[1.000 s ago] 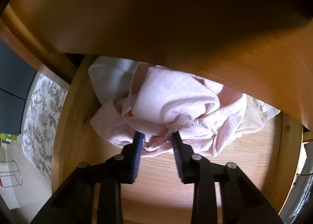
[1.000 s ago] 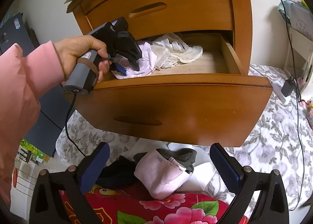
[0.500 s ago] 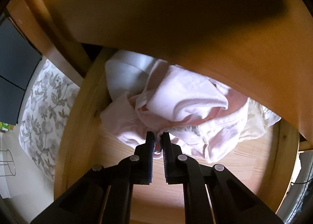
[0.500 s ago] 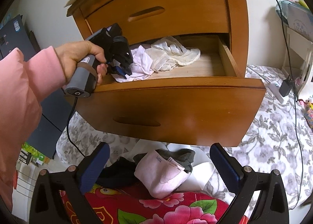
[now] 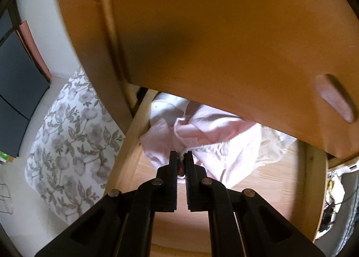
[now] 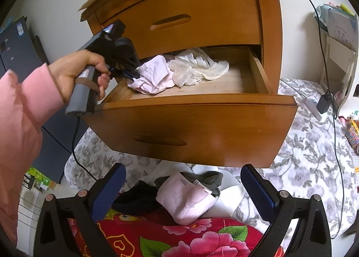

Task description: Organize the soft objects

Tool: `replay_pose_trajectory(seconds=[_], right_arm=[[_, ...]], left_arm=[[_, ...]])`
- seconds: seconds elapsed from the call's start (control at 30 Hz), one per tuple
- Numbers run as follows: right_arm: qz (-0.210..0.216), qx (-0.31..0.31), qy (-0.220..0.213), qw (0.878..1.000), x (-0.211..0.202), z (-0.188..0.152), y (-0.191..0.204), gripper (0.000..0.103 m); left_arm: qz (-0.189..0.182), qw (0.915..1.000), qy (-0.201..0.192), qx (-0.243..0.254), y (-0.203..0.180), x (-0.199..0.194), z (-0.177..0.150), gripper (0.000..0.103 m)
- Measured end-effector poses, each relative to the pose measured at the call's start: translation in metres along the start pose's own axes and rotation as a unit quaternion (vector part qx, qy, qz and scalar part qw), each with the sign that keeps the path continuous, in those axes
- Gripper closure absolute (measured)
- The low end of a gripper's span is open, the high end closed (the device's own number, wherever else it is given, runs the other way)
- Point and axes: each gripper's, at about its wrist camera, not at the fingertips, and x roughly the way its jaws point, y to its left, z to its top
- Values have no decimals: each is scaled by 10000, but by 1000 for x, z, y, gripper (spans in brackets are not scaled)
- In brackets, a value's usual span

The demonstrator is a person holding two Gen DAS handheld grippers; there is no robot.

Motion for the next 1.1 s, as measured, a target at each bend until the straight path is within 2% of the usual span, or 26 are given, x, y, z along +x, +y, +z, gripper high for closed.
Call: replay_pose_trajectory(seconds=[0.17,0.47,0.67,1.1], right_arm=[[-4,-37,-31,10000,-7,-2,5,0],[-17,-60,-111,9999,-24,-7,13,0],[-23,-38,-156,9999,-36,-12,16,0],[-94,10,-214,9997,-58,-23,26,0]], left_arm=[[-443,9988,-205,-83,13,-18,-21,98],[-971,9933,-631,-23,30,-56,-53,98],[-1102,9899,-887,123,36,-83,-65,99],[-1271,9838,-1261,120,51,-137,-69,101]])
